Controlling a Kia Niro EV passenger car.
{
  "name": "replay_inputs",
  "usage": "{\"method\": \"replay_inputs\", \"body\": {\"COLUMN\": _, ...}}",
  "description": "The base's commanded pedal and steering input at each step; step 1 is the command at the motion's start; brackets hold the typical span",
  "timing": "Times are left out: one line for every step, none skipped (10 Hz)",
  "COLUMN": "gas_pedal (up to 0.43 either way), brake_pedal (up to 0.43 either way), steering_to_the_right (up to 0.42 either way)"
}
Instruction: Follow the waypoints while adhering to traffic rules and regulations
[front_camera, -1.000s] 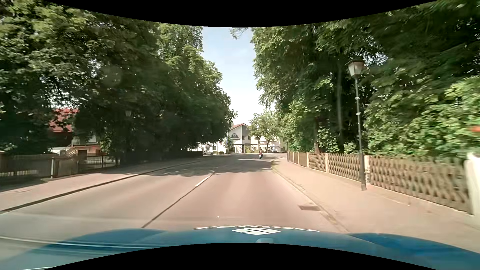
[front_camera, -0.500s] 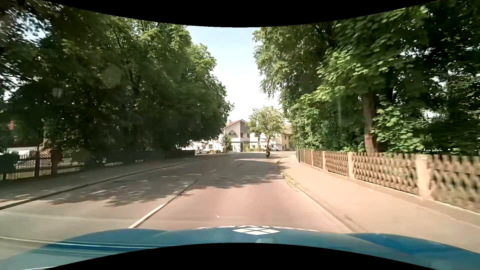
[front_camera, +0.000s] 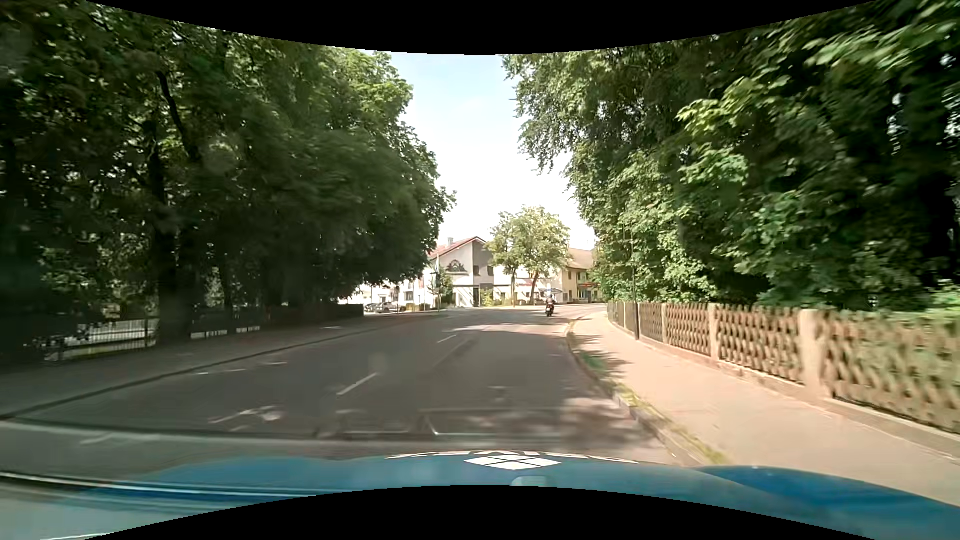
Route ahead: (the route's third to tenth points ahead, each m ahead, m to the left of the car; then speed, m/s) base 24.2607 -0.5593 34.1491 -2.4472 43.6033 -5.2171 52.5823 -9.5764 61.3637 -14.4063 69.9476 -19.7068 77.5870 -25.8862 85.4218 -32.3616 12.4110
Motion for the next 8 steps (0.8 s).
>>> {"method": "replay_inputs", "body": {"gas_pedal": 0.000, "brake_pedal": 0.000, "steering_to_the_right": 0.016}}
{"method": "replay_inputs", "body": {"gas_pedal": 0.000, "brake_pedal": 0.000, "steering_to_the_right": 0.019}}
{"method": "replay_inputs", "body": {"gas_pedal": 0.000, "brake_pedal": 0.000, "steering_to_the_right": 0.020}}
{"method": "replay_inputs", "body": {"gas_pedal": 0.000, "brake_pedal": 0.000, "steering_to_the_right": 0.024}}
{"method": "replay_inputs", "body": {"gas_pedal": 0.000, "brake_pedal": 0.000, "steering_to_the_right": 0.031}}
{"method": "replay_inputs", "body": {"gas_pedal": 0.000, "brake_pedal": 0.000, "steering_to_the_right": 0.033}}
{"method": "replay_inputs", "body": {"gas_pedal": 0.000, "brake_pedal": 0.000, "steering_to_the_right": 0.033}}
{"method": "replay_inputs", "body": {"gas_pedal": 0.000, "brake_pedal": 0.000, "steering_to_the_right": 0.036}}
